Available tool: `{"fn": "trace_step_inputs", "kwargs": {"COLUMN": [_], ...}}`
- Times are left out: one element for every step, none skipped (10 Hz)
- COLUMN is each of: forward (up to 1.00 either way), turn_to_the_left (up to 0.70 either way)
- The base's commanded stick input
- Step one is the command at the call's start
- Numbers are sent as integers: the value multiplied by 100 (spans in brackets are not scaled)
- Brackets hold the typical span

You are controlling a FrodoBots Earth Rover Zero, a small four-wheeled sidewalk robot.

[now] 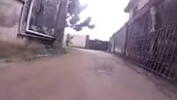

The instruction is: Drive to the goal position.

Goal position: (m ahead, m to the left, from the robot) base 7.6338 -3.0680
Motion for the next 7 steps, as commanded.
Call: {"fn": "trace_step_inputs", "kwargs": {"forward": [50, 50, 50, 50, 50, 50, 50], "turn_to_the_left": [0, 0, 0, 0, 0, 0, 0]}}
